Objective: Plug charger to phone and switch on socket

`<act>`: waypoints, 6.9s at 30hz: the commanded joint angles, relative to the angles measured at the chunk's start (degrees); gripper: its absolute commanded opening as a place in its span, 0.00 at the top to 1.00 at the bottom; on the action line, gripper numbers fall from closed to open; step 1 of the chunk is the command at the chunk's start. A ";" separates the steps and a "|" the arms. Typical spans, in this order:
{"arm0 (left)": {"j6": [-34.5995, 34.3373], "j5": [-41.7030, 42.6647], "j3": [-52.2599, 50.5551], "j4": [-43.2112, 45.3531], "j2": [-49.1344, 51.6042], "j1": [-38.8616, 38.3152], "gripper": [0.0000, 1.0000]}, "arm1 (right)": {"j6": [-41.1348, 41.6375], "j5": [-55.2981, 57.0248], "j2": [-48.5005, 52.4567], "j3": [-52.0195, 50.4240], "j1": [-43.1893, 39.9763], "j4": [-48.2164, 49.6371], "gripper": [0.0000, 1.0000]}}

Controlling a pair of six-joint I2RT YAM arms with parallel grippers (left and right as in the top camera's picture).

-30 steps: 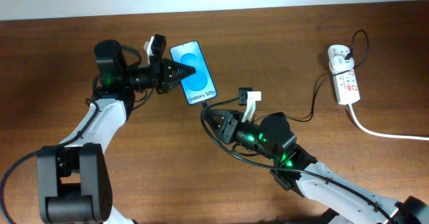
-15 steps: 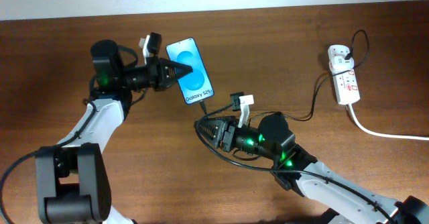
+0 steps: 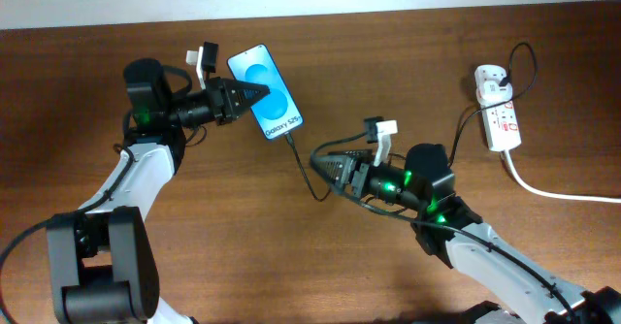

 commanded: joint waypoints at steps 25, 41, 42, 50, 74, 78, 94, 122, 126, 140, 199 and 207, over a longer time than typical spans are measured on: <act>1.14 -3.67 0.79 0.26 -0.46 0.20 1.00 | -1.03 -1.97 0.31 0.79 -4.83 0.63 0.02; 1.14 -6.54 0.79 -3.15 -0.46 0.20 1.00 | -31.65 3.56 -0.20 26.08 -4.37 -42.86 0.21; 1.14 -6.54 0.79 -3.93 -0.46 0.20 1.00 | -34.67 8.24 -0.20 29.18 -2.08 -47.95 0.21; -3.04 -5.99 0.79 -6.23 -0.46 0.17 1.00 | -40.11 30.93 3.15 33.64 13.33 -53.77 0.23; 0.17 4.09 0.79 -7.56 -0.46 -2.73 1.00 | -38.29 29.14 13.31 33.66 16.59 -38.23 0.96; 3.96 5.35 0.66 -13.00 -0.46 -4.68 1.00 | -38.34 28.68 13.31 34.47 16.57 -35.04 0.96; 7.50 0.11 0.57 -19.23 -0.46 -4.70 1.00 | -36.26 24.76 13.20 36.92 16.57 -42.88 0.76; 7.52 -4.11 0.57 -19.04 -0.46 -4.33 1.00 | -36.13 24.59 0.96 36.92 16.52 -61.75 0.02; 7.54 -4.11 0.57 -19.04 -0.46 -4.33 1.00 | -36.13 24.59 0.96 36.92 16.52 -61.77 0.02; 7.54 -6.34 0.57 -19.04 -0.46 -4.87 1.00 | -36.15 34.14 -5.97 36.92 16.50 -63.49 0.02; 17.16 -16.44 8.41 -27.87 25.38 -18.45 0.93 | -24.33 53.66 -29.73 36.89 16.50 -84.91 0.01; 16.20 -20.20 8.41 -30.45 26.49 -18.45 0.55 | -24.35 53.68 -29.73 36.89 16.50 -85.74 0.02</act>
